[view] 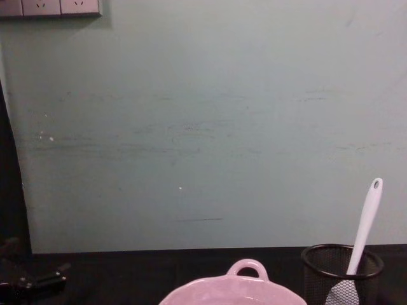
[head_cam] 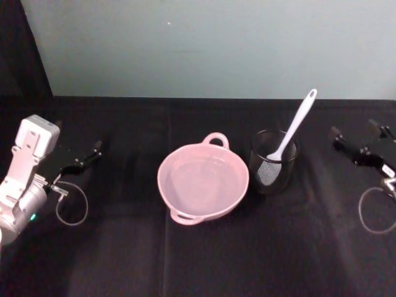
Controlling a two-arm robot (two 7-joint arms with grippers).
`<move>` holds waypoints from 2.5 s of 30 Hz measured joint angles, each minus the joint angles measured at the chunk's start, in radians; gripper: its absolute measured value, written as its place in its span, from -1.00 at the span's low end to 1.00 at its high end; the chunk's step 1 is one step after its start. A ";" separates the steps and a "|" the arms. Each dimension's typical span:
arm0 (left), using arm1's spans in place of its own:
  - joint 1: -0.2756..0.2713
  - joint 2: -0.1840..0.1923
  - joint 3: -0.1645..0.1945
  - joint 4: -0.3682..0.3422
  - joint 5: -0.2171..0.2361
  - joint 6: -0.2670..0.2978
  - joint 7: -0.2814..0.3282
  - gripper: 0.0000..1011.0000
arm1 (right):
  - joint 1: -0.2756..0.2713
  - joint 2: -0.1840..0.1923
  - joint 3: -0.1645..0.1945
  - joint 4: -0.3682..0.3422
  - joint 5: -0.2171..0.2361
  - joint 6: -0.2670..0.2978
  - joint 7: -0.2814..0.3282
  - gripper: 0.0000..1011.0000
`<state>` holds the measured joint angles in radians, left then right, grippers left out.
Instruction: Use the one hand to pick up the spoon and stir the clear water in the bowl.
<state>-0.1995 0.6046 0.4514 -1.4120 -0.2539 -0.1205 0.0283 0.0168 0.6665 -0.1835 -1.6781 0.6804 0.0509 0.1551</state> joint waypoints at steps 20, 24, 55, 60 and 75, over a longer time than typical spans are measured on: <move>0.000 0.000 0.000 0.000 0.000 0.000 0.000 1.00 | 0.183 -0.154 -0.010 0.158 0.385 0.273 0.082 0.98; 0.000 0.000 0.000 0.000 0.000 0.000 0.000 1.00 | 0.232 -0.161 -0.052 0.208 0.364 0.252 0.106 0.98; 0.000 0.000 0.000 0.000 0.000 0.000 0.000 1.00 | 0.311 -0.173 -0.115 0.303 0.334 0.214 0.145 0.43; 0.000 0.000 0.000 0.000 0.000 0.000 0.000 1.00 | 0.311 -0.173 -0.114 0.301 0.334 0.215 0.144 0.12; 0.000 0.000 0.000 0.000 0.000 0.000 0.000 1.00 | 0.309 -0.172 -0.113 0.300 0.334 0.216 0.143 -0.77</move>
<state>-0.1995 0.6047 0.4514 -1.4120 -0.2539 -0.1205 0.0283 0.3261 0.4944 -0.2962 -1.3786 1.0149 0.2669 0.2978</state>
